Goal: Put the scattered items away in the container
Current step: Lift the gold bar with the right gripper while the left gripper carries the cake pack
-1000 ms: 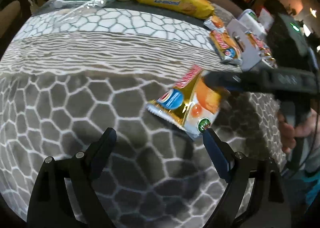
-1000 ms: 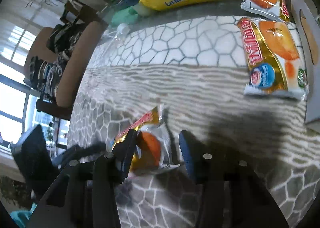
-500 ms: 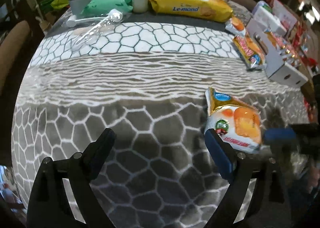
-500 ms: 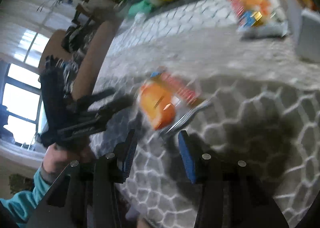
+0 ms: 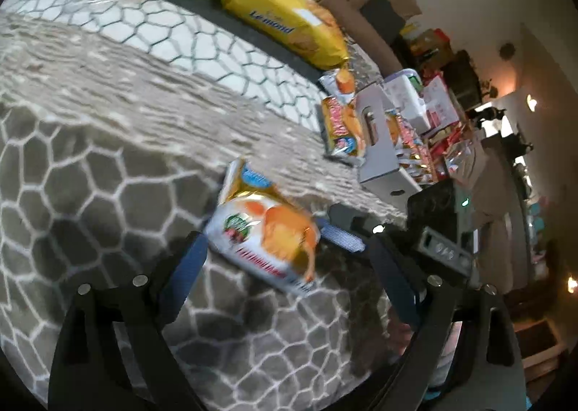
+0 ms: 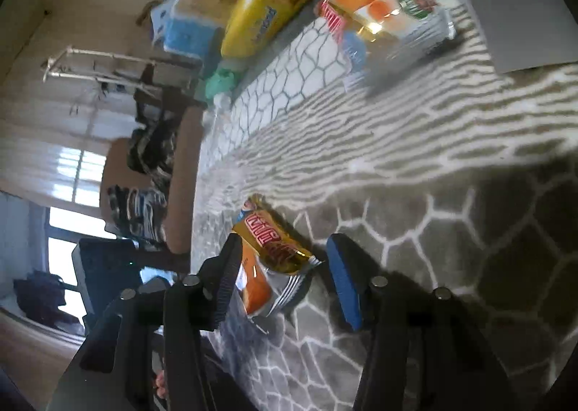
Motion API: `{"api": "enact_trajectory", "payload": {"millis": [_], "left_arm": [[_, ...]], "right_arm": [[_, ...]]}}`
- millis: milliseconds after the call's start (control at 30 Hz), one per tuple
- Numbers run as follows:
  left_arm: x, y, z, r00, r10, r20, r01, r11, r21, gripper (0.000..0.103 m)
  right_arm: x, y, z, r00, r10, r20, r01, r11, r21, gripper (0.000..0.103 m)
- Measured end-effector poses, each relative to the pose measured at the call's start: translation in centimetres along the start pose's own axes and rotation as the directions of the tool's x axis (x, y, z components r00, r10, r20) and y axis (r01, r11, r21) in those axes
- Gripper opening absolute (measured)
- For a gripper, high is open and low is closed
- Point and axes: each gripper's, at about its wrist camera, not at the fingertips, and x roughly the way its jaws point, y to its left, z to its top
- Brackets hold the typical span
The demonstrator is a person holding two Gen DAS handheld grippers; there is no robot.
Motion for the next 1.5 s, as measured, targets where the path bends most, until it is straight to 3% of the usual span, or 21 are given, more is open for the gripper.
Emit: {"api": "enact_trajectory", "payload": {"millis": [167, 300, 633, 800, 1100, 1200, 1267, 1400, 1500], "left_arm": [[0.2, -1.4, 0.9, 0.995, -0.101, 0.022, 0.101, 0.995, -0.022, 0.09], [1.6, -1.0, 1.1, 0.999, -0.047, 0.0, 0.047, 0.998, -0.036, 0.089], [0.5, 1.4, -0.1, 0.999, -0.047, 0.024, 0.049, 0.996, -0.07, 0.089], [0.0, 2.7, -0.5, 0.997, -0.066, 0.038, 0.07, 0.992, -0.104, 0.089], [-0.3, 4.1, -0.5, 0.992, -0.114, 0.054, 0.121, 0.98, -0.157, 0.09], [-0.4, 4.3, -0.6, 0.992, -0.115, 0.054, 0.123, 0.979, -0.165, 0.09], [-0.3, 4.2, -0.5, 0.992, -0.117, 0.048, 0.124, 0.979, -0.162, 0.09], [-0.8, 4.4, -0.1, 0.993, -0.105, 0.058, 0.114, 0.978, -0.175, 0.091], [-1.9, 4.4, 0.0, 0.994, -0.075, 0.08, 0.088, 0.981, -0.173, 0.091]], "right_arm": [[0.3, 0.5, 0.2, 1.0, -0.017, -0.016, 0.016, 1.0, -0.019, 0.046], [0.6, 0.9, 0.1, 0.999, -0.023, -0.022, 0.023, 0.999, -0.034, 0.05], [1.6, 3.2, -1.5, 0.995, 0.016, -0.102, -0.028, 0.993, -0.113, 0.051], [1.0, 3.9, -1.9, 0.996, -0.069, -0.051, 0.059, 0.981, -0.184, 0.057], [5.2, 6.5, -2.1, 0.988, -0.117, -0.098, 0.077, 0.937, -0.341, 0.064], [6.0, 7.3, -2.7, 0.984, -0.151, -0.092, 0.102, 0.908, -0.406, 0.052], [6.0, 8.2, -3.3, 0.982, -0.171, -0.075, 0.119, 0.882, -0.456, 0.037], [5.8, 9.6, -4.2, 0.971, -0.235, -0.048, 0.173, 0.824, -0.539, 0.032], [4.7, 9.8, -4.7, 0.968, -0.252, -0.007, 0.207, 0.807, -0.553, 0.03]]}}
